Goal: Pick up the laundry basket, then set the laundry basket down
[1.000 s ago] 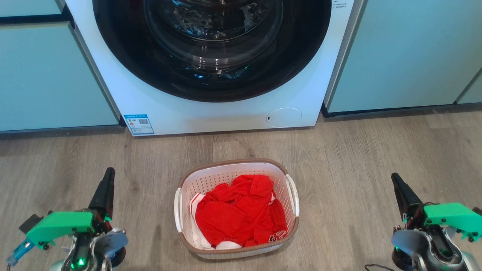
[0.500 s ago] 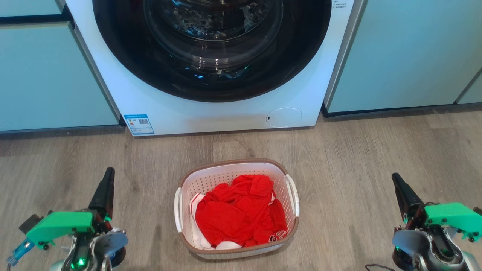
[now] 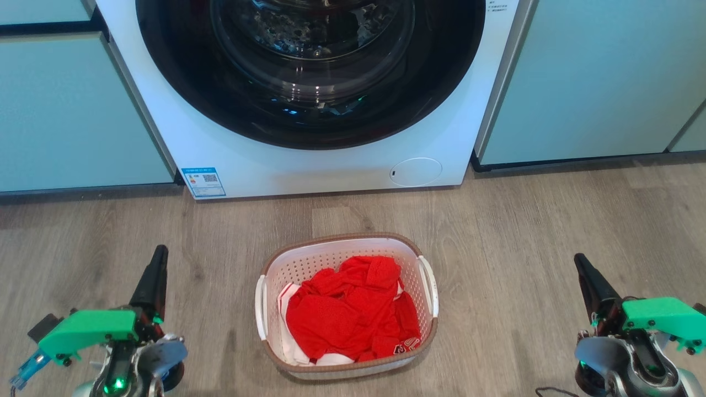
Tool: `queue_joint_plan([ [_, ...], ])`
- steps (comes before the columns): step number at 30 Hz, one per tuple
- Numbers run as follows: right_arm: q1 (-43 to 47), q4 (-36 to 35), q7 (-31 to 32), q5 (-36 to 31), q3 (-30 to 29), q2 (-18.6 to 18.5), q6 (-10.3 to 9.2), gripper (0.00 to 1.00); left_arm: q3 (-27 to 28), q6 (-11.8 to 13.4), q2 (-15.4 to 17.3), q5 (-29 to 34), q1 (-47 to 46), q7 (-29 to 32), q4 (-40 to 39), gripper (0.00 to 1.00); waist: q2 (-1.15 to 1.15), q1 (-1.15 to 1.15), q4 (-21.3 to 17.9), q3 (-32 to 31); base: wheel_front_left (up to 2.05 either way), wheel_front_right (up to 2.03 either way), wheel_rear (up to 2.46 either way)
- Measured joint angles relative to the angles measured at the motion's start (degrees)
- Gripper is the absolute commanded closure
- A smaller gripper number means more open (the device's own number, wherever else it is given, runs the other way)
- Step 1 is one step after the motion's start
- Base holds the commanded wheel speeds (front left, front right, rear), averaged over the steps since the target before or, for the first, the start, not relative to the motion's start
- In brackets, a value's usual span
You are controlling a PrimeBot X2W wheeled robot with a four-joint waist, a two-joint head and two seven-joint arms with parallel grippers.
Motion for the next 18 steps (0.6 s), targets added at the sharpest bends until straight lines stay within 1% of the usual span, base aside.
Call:
queue_joint_plan([
  [18, 0.0, 0.0, 0.16, -0.08, -0.35, 0.07, 0.0, 1.0, 0.03, 0.0, -0.02, 0.0, -0.02, 0.01, 0.0, 1.0, 0.0, 0.0, 0.0, 0.0, 0.0, 0.0, 0.0],
])
